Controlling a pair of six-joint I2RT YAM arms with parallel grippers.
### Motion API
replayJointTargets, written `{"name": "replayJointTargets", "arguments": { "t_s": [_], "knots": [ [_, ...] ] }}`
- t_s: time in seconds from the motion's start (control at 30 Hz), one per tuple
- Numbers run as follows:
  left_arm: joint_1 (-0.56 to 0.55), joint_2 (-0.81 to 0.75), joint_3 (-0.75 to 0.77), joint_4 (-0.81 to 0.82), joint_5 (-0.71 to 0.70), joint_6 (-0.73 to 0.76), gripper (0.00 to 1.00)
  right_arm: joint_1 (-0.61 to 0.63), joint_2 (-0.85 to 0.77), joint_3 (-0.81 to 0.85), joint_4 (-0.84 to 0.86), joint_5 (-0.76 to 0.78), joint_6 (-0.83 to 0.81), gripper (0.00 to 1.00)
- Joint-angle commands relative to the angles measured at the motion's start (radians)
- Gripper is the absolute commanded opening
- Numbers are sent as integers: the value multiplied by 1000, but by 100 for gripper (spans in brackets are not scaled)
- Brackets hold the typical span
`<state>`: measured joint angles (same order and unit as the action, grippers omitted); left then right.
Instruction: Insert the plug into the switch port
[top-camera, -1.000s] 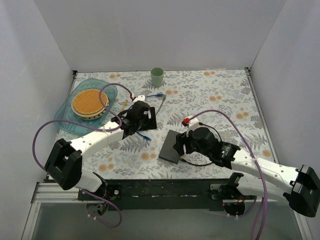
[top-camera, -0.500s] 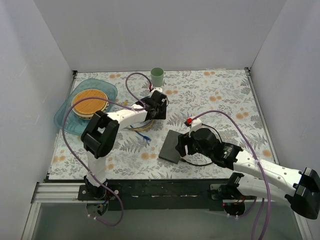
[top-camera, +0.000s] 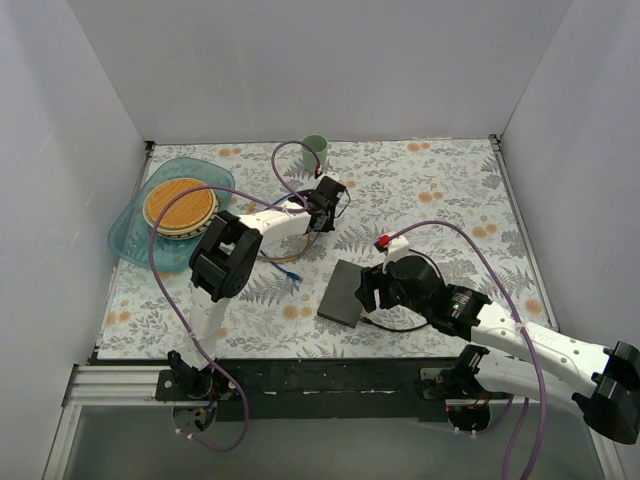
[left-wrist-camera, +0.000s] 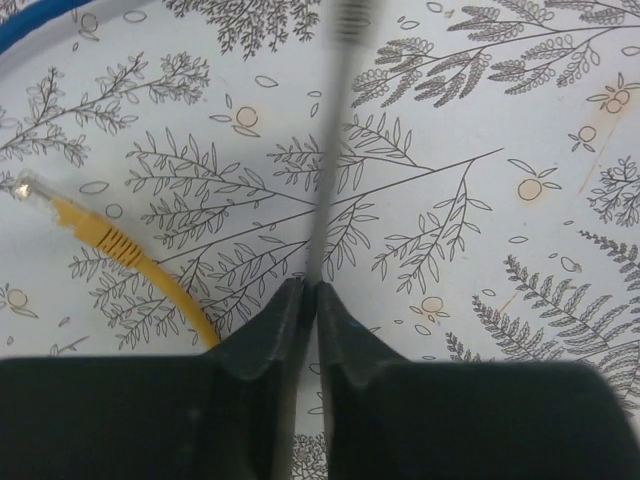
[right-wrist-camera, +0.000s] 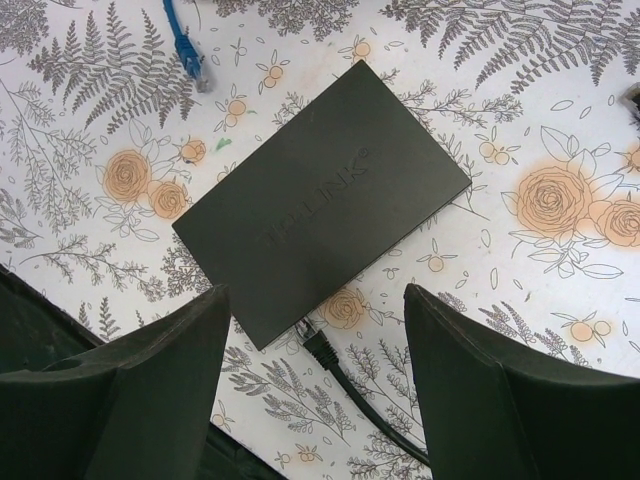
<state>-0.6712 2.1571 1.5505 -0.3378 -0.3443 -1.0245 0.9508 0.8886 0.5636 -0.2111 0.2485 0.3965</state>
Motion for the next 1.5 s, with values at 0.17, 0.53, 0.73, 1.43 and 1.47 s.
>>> {"name": "replayJointTargets", "arguments": {
  "t_s": [0.17, 0.53, 0.73, 1.43, 1.47],
  "knots": [
    [25, -45, 35, -52, 45, 43, 0, -10, -30, 38, 4, 15, 4, 77],
    [25, -524, 192, -5, 422, -78, 0, -15, -138, 134, -83, 70, -36, 77],
    [24, -741, -192, 402, 735, -259, 0, -17, -204, 339, -160, 109, -96, 93],
    [-125, -815, -917, 1223, 779, -470, 0, -84, -168, 182, 168, -143, -1, 96],
    [-125, -844, -923, 1199, 762, -461, 0, -105, -162, 170, 182, -202, 14, 96]
  ]
}}
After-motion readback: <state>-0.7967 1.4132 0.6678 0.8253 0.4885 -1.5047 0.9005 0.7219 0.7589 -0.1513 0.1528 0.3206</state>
